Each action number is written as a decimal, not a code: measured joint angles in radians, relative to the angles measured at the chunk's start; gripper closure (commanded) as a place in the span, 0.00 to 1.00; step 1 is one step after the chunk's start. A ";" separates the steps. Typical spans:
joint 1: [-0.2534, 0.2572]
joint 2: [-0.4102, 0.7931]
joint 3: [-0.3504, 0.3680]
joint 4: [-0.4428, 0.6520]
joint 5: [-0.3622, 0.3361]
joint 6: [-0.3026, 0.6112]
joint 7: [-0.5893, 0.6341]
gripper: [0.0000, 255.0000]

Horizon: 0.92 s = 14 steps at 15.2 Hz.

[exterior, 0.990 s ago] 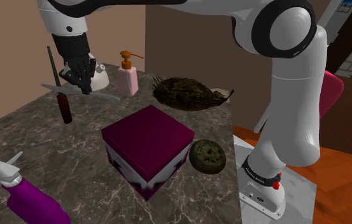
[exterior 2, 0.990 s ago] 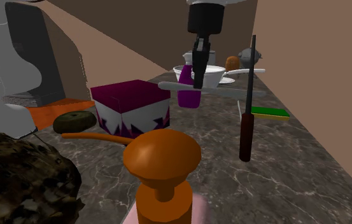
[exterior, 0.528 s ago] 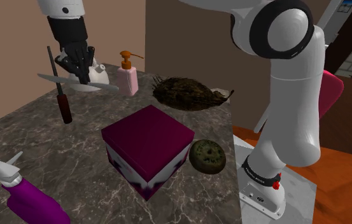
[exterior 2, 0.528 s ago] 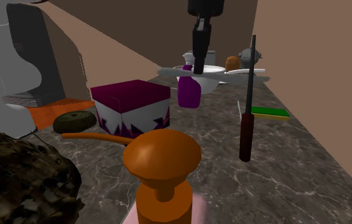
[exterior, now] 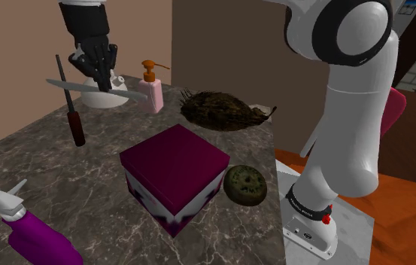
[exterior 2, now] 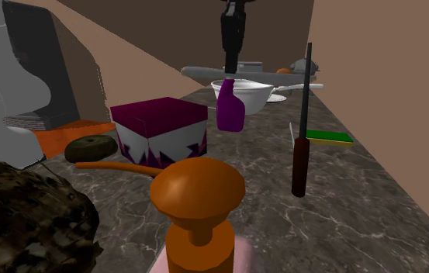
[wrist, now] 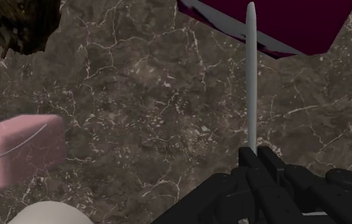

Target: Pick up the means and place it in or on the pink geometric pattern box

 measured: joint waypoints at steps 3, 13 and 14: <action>-0.022 -0.137 0.011 -0.170 0.045 0.040 0.004 1.00; -0.024 -0.563 0.015 -0.620 0.197 0.092 -0.002 1.00; -0.019 -0.595 0.015 -0.648 0.209 0.090 -0.002 1.00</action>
